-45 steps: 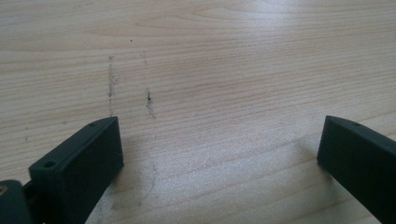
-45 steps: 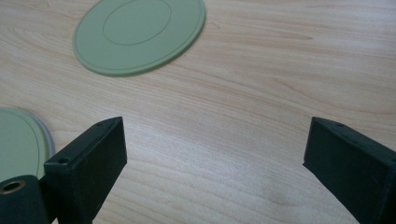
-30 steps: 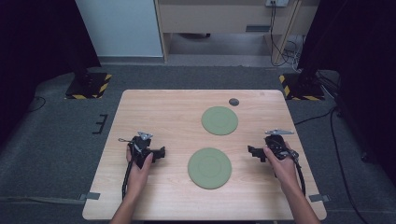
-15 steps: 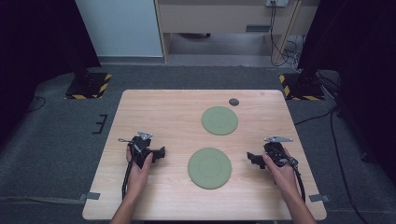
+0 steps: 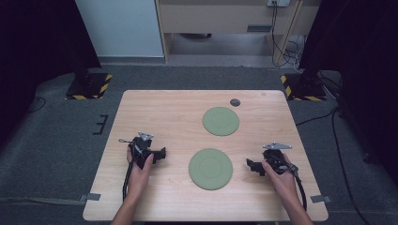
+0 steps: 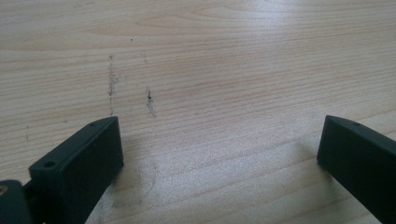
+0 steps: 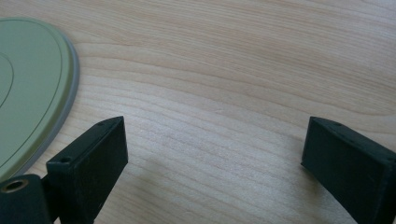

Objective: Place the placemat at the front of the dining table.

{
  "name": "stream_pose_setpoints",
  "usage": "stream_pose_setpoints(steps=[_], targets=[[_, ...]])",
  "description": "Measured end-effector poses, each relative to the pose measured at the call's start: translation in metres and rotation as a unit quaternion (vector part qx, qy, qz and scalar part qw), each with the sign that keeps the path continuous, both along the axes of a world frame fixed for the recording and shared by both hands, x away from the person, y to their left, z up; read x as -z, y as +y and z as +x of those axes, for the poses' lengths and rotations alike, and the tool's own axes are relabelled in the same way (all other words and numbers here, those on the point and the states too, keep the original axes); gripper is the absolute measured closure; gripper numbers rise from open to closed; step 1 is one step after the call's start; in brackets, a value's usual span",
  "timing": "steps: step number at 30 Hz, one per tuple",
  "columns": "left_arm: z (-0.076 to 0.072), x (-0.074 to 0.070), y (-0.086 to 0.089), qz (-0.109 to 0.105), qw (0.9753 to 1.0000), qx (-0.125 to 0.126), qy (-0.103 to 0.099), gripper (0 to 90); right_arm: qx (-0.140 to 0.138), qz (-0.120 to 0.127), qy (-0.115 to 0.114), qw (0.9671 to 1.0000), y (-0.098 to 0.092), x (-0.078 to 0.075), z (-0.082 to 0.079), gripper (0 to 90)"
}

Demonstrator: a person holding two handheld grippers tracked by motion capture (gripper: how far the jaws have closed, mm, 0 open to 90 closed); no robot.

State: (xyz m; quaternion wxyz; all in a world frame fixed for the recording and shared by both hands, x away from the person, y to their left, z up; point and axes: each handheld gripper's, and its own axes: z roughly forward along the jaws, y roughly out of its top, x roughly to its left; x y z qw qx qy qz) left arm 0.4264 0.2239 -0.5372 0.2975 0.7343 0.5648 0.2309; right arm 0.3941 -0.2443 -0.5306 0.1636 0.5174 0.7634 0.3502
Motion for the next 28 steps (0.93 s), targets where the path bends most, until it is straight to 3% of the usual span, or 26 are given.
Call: stream_pose_setpoints(steps=[6, 13, 14, 28], targets=[[0.0, 0.0, 0.0, 0.0, 1.0, 0.0, 0.0, 0.0, -0.002, -0.008, -0.003, 1.0, 0.008, 0.001, 0.0, 7.0], [0.0, 0.0, 0.0, 0.0, 1.0, 0.0, 0.0, 0.0, 0.017, -0.027, -0.021, 0.9993, 0.014, 0.007, 0.003, 5.7], [0.0, 0.0, 0.0, 0.0, 1.0, 0.0, 0.0, 0.0, 0.017, -0.047, -0.026, 0.9984, 0.018, 0.008, 0.003, 4.5], [0.0, 0.0, 0.0, 0.0, 1.0, 0.0, 0.0, 0.0, 0.064, -0.052, -0.019, 0.9964, 0.02, 0.009, 0.008, 0.3]])
